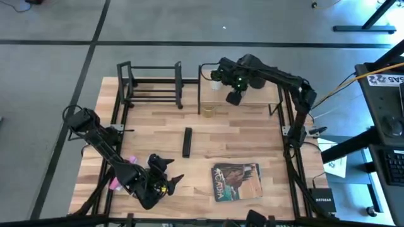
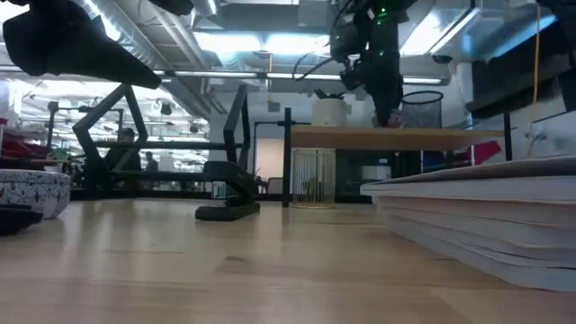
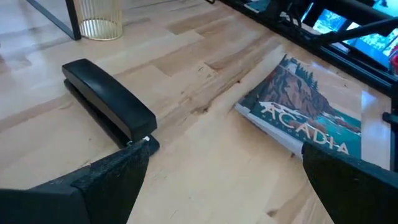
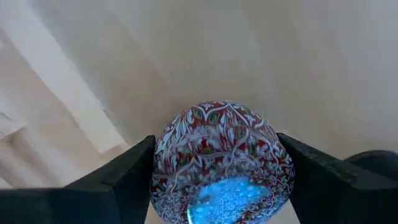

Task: Stock shelves
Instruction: Put the red floral-patterned item onto the shelf

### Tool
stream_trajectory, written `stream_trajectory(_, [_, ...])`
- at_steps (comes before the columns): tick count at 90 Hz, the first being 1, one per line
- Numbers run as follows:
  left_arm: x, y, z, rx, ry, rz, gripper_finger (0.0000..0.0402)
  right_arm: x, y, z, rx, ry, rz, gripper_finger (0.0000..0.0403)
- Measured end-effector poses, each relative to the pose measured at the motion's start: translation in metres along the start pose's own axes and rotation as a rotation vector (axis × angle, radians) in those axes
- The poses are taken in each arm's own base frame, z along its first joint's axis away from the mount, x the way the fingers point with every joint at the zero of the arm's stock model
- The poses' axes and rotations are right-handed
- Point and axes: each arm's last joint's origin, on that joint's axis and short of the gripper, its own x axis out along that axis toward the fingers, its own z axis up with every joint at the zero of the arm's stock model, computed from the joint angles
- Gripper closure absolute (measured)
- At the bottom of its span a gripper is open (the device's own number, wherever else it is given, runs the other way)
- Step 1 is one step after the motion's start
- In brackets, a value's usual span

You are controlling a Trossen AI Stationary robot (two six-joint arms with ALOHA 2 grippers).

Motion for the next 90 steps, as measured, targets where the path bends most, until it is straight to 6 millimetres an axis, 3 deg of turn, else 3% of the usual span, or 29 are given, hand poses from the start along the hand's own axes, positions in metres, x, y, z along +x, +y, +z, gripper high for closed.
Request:
stream_trajectory(24, [0.0,0.0,0.0,0.005,-0.001,0.0,0.0002,0.002,-0.003,0.012,-0.015,-0.094,-0.066,0.0096])
stream_trajectory(58, [0.0,0.0,0.0,0.006,-0.001,0.0,0.0002,0.002,-0.007,0.013,-0.035,-0.088,-0.219,0.0102])
stream_trajectory(90, [0.0,0.0,0.0,0.007,0.0,0.0,0.0002,-0.005,-0.006,0.015,-0.045,-0.117,-0.152,0.0097])
